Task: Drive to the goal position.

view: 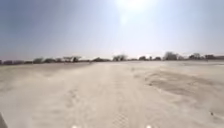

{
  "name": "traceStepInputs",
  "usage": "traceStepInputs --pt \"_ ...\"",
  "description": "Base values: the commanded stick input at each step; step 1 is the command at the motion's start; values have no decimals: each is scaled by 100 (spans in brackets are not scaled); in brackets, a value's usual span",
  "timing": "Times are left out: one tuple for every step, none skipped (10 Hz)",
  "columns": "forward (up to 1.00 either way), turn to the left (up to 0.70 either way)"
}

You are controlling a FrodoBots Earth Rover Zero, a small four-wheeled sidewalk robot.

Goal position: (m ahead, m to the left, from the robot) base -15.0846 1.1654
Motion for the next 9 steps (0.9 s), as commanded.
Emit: traceStepInputs --pt "70 0" --pt "70 0" --pt "70 0" --pt "70 0" --pt "70 0" --pt "70 0" --pt "70 0" --pt "70 0" --pt "70 0"
